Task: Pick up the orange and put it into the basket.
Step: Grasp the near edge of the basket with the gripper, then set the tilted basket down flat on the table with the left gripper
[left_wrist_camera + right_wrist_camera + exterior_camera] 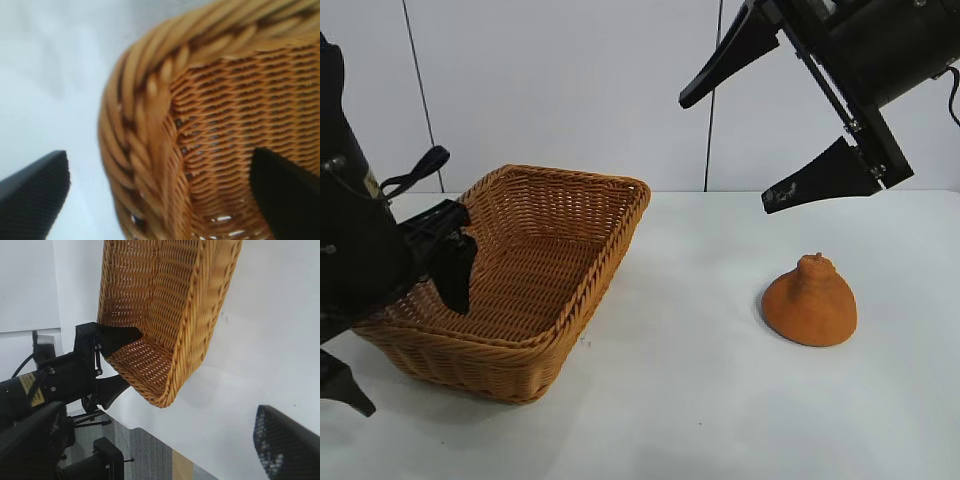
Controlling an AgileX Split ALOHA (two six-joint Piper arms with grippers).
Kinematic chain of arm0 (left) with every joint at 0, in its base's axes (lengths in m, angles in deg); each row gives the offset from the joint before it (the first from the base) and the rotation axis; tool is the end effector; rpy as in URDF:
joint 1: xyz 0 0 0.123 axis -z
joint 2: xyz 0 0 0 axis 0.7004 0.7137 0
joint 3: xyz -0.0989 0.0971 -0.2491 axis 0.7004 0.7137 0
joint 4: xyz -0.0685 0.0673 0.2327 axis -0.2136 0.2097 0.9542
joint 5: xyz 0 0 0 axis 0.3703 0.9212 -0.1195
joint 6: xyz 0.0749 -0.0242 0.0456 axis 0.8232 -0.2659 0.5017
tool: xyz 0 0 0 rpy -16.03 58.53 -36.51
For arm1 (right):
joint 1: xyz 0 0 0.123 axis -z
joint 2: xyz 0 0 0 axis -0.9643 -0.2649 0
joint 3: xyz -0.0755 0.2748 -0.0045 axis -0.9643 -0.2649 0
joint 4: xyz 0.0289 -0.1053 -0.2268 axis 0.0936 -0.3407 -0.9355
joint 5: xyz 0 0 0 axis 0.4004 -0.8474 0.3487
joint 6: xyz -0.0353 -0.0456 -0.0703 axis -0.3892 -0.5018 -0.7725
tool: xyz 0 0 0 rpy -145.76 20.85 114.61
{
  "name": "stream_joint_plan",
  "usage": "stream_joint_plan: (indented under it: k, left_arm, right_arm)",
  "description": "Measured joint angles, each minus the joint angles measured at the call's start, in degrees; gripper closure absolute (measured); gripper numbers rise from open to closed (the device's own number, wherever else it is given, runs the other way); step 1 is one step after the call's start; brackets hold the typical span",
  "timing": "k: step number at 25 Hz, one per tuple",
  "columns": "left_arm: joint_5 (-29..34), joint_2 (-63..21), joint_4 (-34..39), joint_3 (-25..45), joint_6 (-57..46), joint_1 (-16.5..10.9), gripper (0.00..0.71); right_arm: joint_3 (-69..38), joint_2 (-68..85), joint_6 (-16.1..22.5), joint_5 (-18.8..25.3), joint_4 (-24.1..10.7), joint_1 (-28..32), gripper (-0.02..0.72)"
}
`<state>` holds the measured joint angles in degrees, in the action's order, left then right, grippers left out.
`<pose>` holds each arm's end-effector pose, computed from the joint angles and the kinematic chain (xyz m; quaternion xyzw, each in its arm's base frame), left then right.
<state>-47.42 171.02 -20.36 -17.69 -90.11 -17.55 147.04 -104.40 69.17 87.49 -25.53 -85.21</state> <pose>0.2803 -0.1395 0.1384 -0.5121 0.8477 -0.1099 0.0842 0.3088 0.1210 0.2461 -0.0097 0.9146 0.3950 0.0858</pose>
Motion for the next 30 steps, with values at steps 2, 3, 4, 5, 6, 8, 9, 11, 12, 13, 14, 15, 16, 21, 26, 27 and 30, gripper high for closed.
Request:
stream_joint_plan:
  k: [2,3,4,5,6,8,9,11,12,13,14,15,16,21,26,27,30]
  left_arm:
    - [-1.67,0.98,0.00,0.00,-0.37,0.18,0.017]
    - [-2.24,1.68,0.07,0.00,-0.49,0.18,0.017]
    - [-2.85,2.31,0.07,0.00,-0.54,0.18,0.017]
    - [-3.22,3.00,0.12,0.00,-0.61,0.18,0.017]
    - [-3.60,3.55,0.12,0.00,-0.61,0.18,0.017]
    - [-3.97,4.07,0.12,0.00,-0.65,0.18,0.078]
    - [-4.02,4.11,0.12,0.00,-0.65,0.18,0.140]
    - [-4.02,4.11,0.12,0.00,-0.65,0.18,0.306]
    - [-3.94,4.11,0.04,0.00,-0.65,0.18,0.380]
    - [-3.84,4.11,-0.02,0.00,-0.68,0.18,0.465]
    - [-4.02,4.11,-0.62,0.00,-1.11,0.18,0.541]
    - [-4.52,4.11,-1.26,0.00,-1.75,0.18,0.583]
    - [-5.28,4.11,-1.69,-0.06,-1.66,0.11,0.618]
    - [-4.98,3.77,-4.59,-0.43,-0.53,0.11,0.618]
    - [-2.32,2.21,-5.87,-2.60,3.28,-2.35,0.620]
    - [-0.71,2.06,-6.63,-3.48,4.56,-3.23,0.620]
    - [3.92,1.89,-10.01,-6.49,13.41,-7.50,0.620]
  right_arm:
    - [0.00,0.00,0.00,0.00,0.00,0.00,0.010]
    - [0.00,0.00,0.00,0.00,0.00,0.00,0.010]
    - [0.00,0.00,0.00,0.00,0.04,0.00,0.010]
    - [0.00,0.00,0.00,0.00,0.04,0.00,0.010]
    - [0.00,0.00,0.00,0.00,0.04,0.00,0.010]
    - [0.00,0.00,0.00,0.00,0.11,0.00,0.010]
    - [0.00,0.00,0.00,0.00,0.13,0.00,0.010]
    - [0.00,0.00,0.00,0.05,0.18,0.00,0.010]
    - [0.00,0.00,0.00,0.05,0.18,0.00,0.010]
    - [0.00,0.00,0.00,0.05,0.18,0.00,0.010]
    - [0.00,0.00,0.00,0.05,0.18,0.00,0.010]
    - [0.00,0.00,0.00,0.05,0.18,0.00,0.010]
    - [0.00,0.00,0.00,0.05,0.18,0.00,0.010]
    - [0.00,0.00,0.00,0.05,0.23,0.00,0.010]
    - [0.00,0.00,0.00,0.05,0.23,0.00,0.010]
    - [0.00,0.00,0.00,0.05,0.23,0.00,0.010]
    - [0.00,0.00,0.00,0.11,0.23,0.00,0.010]
